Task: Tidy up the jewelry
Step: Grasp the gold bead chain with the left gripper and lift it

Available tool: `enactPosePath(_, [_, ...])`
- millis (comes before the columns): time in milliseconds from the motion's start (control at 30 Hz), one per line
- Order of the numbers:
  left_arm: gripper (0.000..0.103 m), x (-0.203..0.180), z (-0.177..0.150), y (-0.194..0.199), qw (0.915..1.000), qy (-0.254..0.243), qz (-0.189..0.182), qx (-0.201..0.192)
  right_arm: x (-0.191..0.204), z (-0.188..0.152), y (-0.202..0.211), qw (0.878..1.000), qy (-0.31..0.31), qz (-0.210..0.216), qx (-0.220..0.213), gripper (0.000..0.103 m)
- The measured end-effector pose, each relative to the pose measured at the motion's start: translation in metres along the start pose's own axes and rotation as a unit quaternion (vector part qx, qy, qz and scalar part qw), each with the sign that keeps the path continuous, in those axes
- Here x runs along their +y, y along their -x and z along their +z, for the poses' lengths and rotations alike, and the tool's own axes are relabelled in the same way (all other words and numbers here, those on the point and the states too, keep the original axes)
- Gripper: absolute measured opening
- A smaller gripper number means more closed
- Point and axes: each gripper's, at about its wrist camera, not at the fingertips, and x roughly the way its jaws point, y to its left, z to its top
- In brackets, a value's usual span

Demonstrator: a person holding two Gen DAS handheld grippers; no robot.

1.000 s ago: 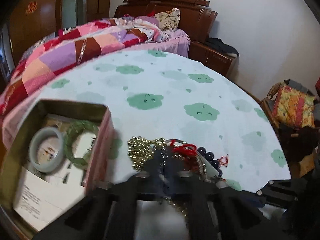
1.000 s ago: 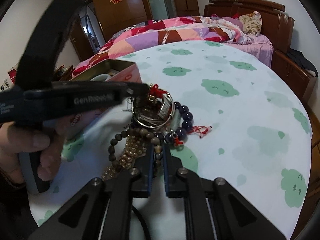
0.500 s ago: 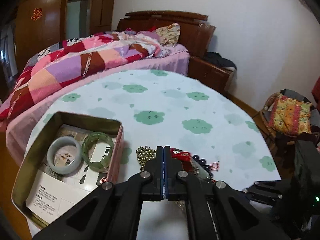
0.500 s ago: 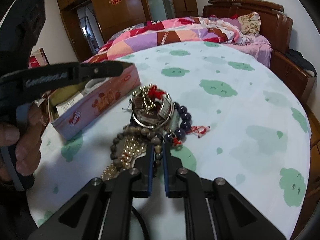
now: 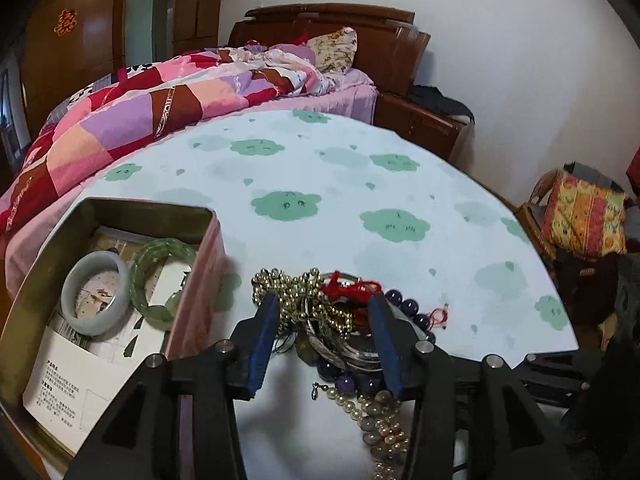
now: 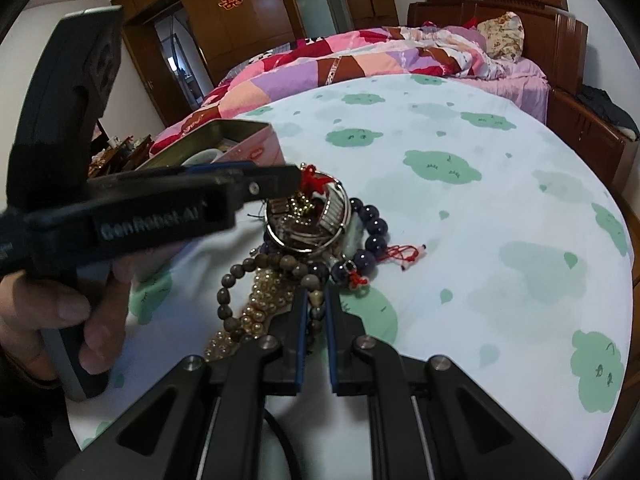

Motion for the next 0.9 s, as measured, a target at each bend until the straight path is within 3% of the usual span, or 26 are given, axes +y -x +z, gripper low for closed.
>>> enactPosePath(100, [0.046, 0.003, -0.005, -0.007, 0.9999, 0.005, -0.001, 0.012, 0.000, 0.000, 0.000, 1.000, -0.001, 0.001, 0.000, 0.011])
enactPosePath(200, [0.018, 0.006, -0.006, -0.008, 0.9998, 0.010, -0.001, 0.017, 0.001, -0.001, 0.001, 1.000, 0.001, -0.002, 0.000, 0.011])
enactPosePath(300, [0.011, 0.008, -0.006, -0.004, 0.9997, 0.018, -0.007, 0.011, 0.002, -0.001, 0.001, 1.000, 0.003, -0.004, 0.000, 0.011])
enactPosePath(567, [0.010, 0.001, -0.007, 0.009, 0.9999, 0.004, 0.001, -0.011, 0.003, -0.001, 0.001, 1.000, 0.004, -0.005, 0.000, 0.011])
enactPosePath(633, [0.002, -0.001, -0.007, 0.014, 0.9997, 0.003, -0.009, -0.022, 0.002, -0.001, 0.001, 1.000, 0.004, -0.005, 0.000, 0.011])
enactPosePath(800, [0.002, -0.008, -0.011, 0.005, 0.9997, -0.004, -0.022, 0.004, 0.003, -0.001, 0.002, 1.000, 0.005, -0.006, 0.001, 0.011])
enactPosePath(900, [0.003, -0.006, -0.011, 0.007, 1.0000, -0.002, -0.008, -0.004, 0.004, -0.001, 0.001, 1.000, 0.004, -0.005, 0.002, 0.011])
